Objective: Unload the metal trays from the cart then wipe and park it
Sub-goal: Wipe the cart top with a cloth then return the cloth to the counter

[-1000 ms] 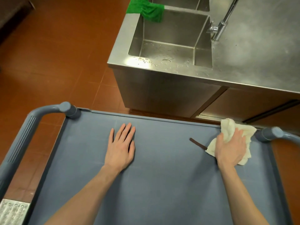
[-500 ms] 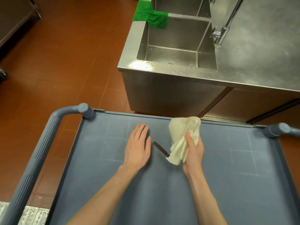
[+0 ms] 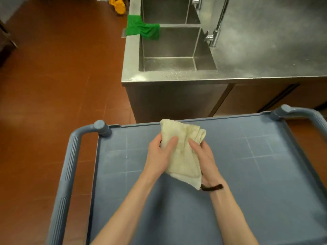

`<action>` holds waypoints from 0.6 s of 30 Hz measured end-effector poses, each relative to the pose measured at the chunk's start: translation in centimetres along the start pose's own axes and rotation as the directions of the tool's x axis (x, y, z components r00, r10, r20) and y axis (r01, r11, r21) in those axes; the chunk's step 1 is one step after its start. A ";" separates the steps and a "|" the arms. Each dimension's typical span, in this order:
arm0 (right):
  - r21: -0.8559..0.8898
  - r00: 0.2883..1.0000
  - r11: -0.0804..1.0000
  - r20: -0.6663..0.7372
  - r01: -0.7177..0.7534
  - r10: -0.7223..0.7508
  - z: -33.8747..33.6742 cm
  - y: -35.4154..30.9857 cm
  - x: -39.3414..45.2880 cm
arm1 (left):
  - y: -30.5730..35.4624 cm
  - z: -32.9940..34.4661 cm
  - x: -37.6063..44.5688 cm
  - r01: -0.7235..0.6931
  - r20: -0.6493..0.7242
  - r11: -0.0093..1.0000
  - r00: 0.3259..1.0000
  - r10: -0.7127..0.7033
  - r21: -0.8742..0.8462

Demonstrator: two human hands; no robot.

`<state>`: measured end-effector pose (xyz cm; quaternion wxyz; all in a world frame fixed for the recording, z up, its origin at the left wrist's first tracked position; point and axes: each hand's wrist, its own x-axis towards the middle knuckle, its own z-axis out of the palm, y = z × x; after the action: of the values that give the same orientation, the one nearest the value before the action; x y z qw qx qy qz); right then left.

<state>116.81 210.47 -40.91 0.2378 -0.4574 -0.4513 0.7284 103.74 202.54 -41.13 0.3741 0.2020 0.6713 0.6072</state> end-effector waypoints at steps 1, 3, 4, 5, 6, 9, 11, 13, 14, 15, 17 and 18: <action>-0.050 0.999 0.998 -0.004 0.036 -0.036 -0.4 0.0 -0.4 | 0.3 -0.1 -0.4 -0.016 0.016 1.000 1.000 0.016 0.010; -0.173 0.995 0.981 -0.033 0.088 -0.095 -1.5 0.1 -1.4 | 0.7 0.0 -1.2 -0.041 0.052 0.999 0.998 0.040 0.022; -0.222 0.990 0.968 -0.043 0.119 -0.132 -2.1 0.1 -1.9 | 1.0 0.2 -1.5 -0.050 0.067 0.998 0.997 0.049 0.027; -0.275 0.984 0.950 -0.058 0.147 -0.169 -2.8 -0.3 -2.5 | 1.3 0.6 -1.9 -0.061 0.089 0.998 0.994 0.058 0.032; -0.301 0.977 0.939 -0.080 0.164 -0.196 -3.6 -0.7 -3.3 | 1.6 1.2 -2.1 -0.074 0.119 0.997 0.990 0.069 0.038; -0.319 0.950 0.928 -0.175 0.194 -0.259 -5.7 -1.9 -5.4 | 2.5 3.7 -2.8 -0.117 0.196 0.991 0.975 0.102 0.062; -0.321 0.922 0.924 -0.252 0.207 -0.294 -7.6 -2.5 -7.0 | 3.0 5.9 -3.4 -0.137 0.248 0.988 0.962 0.117 0.068; -0.304 0.890 0.923 -0.315 0.236 -0.331 -9.3 -3.2 -8.4 | 3.3 7.9 -4.0 -0.155 0.293 0.985 0.948 0.126 0.075; -0.286 0.871 0.925 -0.349 0.251 -0.345 -10.4 -3.6 -9.1 | 3.5 9.2 -4.4 -0.161 0.316 0.984 0.940 0.129 0.075; -0.271 0.851 0.925 -0.384 0.266 -0.357 -11.4 -3.9 -9.9 | 3.6 10.3 -4.8 -0.167 0.337 0.984 0.932 0.135 0.068; -0.255 0.811 0.925 -0.454 0.280 -0.370 -13.8 -4.3 -11.6 | 3.8 12.8 -6.0 -0.200 0.379 0.977 0.911 0.160 0.068; -0.251 0.794 0.924 -0.478 0.288 -0.377 -15.1 -4.5 -12.5 | 3.9 14.1 -6.7 -0.223 0.400 0.972 0.899 0.176 0.074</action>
<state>135.70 209.76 -33.93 0.4360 -0.5673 -0.5028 0.4850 117.82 207.71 -35.45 0.4234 0.4087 0.5936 0.5490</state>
